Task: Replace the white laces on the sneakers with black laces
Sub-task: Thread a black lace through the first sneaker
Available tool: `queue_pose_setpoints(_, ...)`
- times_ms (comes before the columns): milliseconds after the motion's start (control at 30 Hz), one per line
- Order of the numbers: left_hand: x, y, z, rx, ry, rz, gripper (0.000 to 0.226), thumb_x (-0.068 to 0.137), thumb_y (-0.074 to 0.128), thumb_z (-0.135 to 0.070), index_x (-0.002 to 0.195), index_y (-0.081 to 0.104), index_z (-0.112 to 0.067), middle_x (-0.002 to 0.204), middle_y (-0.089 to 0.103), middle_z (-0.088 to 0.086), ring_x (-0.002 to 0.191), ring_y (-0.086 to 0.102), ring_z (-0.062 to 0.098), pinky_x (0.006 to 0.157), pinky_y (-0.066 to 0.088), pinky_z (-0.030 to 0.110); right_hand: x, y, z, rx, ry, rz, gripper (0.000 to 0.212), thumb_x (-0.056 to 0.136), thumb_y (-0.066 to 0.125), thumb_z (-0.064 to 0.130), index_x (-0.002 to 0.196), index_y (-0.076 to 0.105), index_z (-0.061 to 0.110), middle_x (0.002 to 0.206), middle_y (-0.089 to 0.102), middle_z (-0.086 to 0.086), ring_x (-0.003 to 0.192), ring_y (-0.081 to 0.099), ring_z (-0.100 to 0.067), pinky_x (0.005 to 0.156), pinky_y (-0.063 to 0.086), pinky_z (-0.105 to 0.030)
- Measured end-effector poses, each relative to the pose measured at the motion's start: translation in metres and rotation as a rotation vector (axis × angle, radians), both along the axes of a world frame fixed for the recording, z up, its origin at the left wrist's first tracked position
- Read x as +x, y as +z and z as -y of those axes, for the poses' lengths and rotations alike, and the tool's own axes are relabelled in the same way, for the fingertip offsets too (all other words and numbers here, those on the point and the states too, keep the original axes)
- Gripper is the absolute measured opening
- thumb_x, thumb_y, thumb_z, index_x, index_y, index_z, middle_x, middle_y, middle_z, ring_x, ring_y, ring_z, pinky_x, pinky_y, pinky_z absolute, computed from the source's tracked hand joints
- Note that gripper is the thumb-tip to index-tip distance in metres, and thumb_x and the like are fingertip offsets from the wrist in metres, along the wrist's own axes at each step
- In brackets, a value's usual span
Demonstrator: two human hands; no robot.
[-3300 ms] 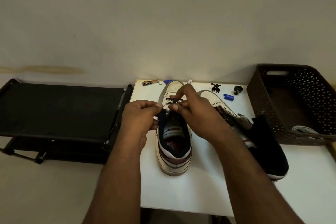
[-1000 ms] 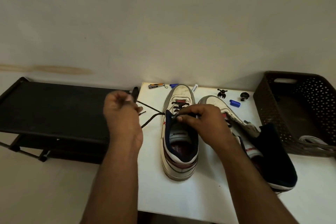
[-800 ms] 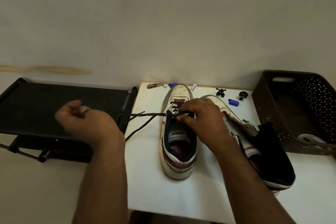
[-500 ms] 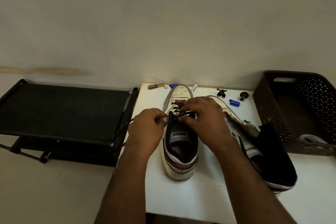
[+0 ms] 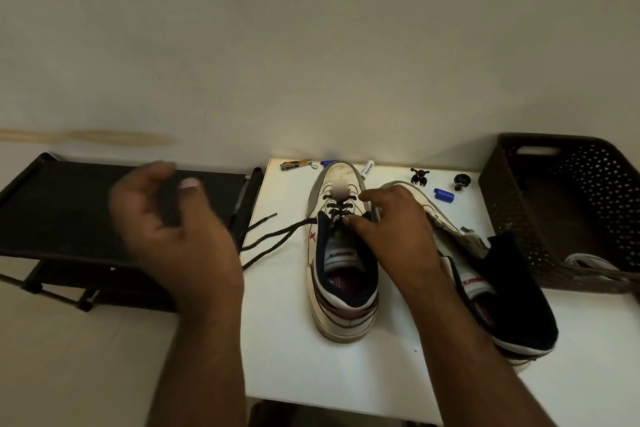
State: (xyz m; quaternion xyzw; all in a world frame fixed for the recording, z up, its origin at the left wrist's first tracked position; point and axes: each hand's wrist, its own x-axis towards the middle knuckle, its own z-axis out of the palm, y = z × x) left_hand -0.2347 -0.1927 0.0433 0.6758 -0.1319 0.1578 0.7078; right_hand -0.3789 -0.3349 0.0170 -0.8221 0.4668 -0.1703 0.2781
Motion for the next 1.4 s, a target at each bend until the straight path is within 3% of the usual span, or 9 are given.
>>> queue_pose_setpoints(100, -0.021, 0.0, 0.017, 0.533, -0.527, 0.006, 0.03, 0.089, 0.061, -0.002, 0.102, 0.063, -0.029, 0.108, 0.067, -0.007, 0.104, 0.061, 0.008, 0.091, 0.047, 0.022, -0.002, 0.005, -0.01, 0.098, -0.006, 0.027, 0.053, 0.083, 0.071, 0.039, 0.132, 0.053, 0.029, 0.122, 0.056, 0.003, 0.105, 0.053, -0.009, 0.084, 0.037, -0.019)
queue_pose_setpoints(233, -0.034, -0.025, 0.026, 0.986, -0.699, -0.162, 0.018, 0.096, 0.055, -0.014, 0.109, 0.067, -0.018, 0.106, 0.068, 0.0, 0.094, 0.061, 0.014, 0.082, 0.047, 0.025, -0.015, -0.001, -0.038, 0.204, -0.083, 0.157, 0.048, 0.088, 0.067, 0.027, 0.133, 0.051, 0.03, 0.12, 0.063, 0.007, 0.094, 0.056, -0.003, 0.077, 0.044, -0.016)
queue_pose_setpoints(367, -0.046, -0.026, 0.028, 0.883, -0.649, -0.196, 0.014, 0.095, 0.052, -0.011, 0.094, 0.066, -0.015, 0.084, 0.062, -0.004, 0.077, 0.056, 0.011, 0.063, 0.04, 0.018, -0.019, -0.006, -0.053, 0.214, -0.185, 0.234, 0.033, 0.09, 0.064, 0.02, 0.123, 0.061, 0.024, 0.111, 0.068, 0.007, 0.097, 0.064, -0.009, 0.076, 0.048, -0.016)
queue_pose_setpoints(567, -0.081, -0.018, 0.015, 0.351, -0.424, -0.687, 0.022, 0.088, 0.045, -0.008, 0.074, 0.055, 0.006, 0.068, 0.056, 0.013, 0.061, 0.048, 0.019, 0.056, 0.039, 0.03, -0.018, 0.0, -0.067, 0.138, -0.35, 0.281, 0.028, 0.093, 0.058, 0.018, 0.12, 0.065, 0.02, 0.109, 0.07, 0.005, 0.099, 0.063, -0.01, 0.074, 0.038, -0.016)
queue_pose_setpoints(700, -0.067, -0.022, 0.011, 0.395, -0.474, -0.975, 0.021, 0.091, 0.044, -0.005, 0.083, 0.062, 0.002, 0.077, 0.063, 0.01, 0.068, 0.053, 0.017, 0.058, 0.039, 0.024, -0.011, 0.006, -0.06, 0.138, -0.361, 0.294, 0.026, 0.092, 0.058, 0.014, 0.116, 0.067, 0.018, 0.105, 0.071, 0.002, 0.089, 0.06, -0.007, 0.072, 0.036, -0.014)
queue_pose_setpoints(867, -0.05, -0.007, 0.018, 0.535, -0.641, -0.727, 0.029, 0.094, 0.056, -0.04, 0.083, 0.07, -0.018, 0.083, 0.073, -0.001, 0.079, 0.066, 0.013, 0.073, 0.047, 0.03, -0.013, 0.009, -0.053, 0.158, -0.265, 0.203, 0.027, 0.092, 0.059, 0.015, 0.117, 0.066, 0.021, 0.108, 0.069, 0.006, 0.087, 0.052, -0.001, 0.057, 0.024, 0.001)
queue_pose_setpoints(1133, -0.059, -0.007, 0.024, 0.521, -0.706, -0.618, 0.009, 0.09, 0.065, -0.017, 0.085, 0.073, -0.018, 0.058, 0.063, -0.014, 0.054, 0.055, 0.001, 0.054, 0.042, 0.015, -0.018, 0.005, -0.042, 0.208, -0.235, 0.196, 0.03, 0.091, 0.059, 0.014, 0.12, 0.064, 0.024, 0.112, 0.068, 0.007, 0.104, 0.061, -0.01, 0.071, 0.037, -0.01)
queue_pose_setpoints(1267, -0.054, 0.0, 0.023, 0.578, -0.789, -0.687, 0.026, 0.091, 0.057, 0.001, 0.094, 0.072, -0.021, 0.075, 0.067, -0.01, 0.052, 0.052, -0.003, 0.077, 0.054, 0.027, -0.016, 0.001, -0.04, 0.266, -0.318, 0.315, 0.03, 0.09, 0.06, 0.012, 0.118, 0.066, 0.022, 0.111, 0.069, 0.007, 0.102, 0.062, -0.009, 0.076, 0.04, -0.014)
queue_pose_setpoints(1400, -0.052, 0.0, 0.027, 0.623, -0.745, -0.726, 0.04, 0.086, 0.044, 0.006, 0.094, 0.073, -0.021, 0.068, 0.06, -0.004, 0.039, 0.036, 0.004, 0.039, 0.033, 0.02, -0.013, -0.002, -0.043, 0.308, -0.41, 0.424, 0.027, 0.089, 0.062, 0.012, 0.114, 0.068, 0.022, 0.105, 0.07, 0.007, 0.095, 0.064, -0.009, 0.078, 0.049, -0.021)
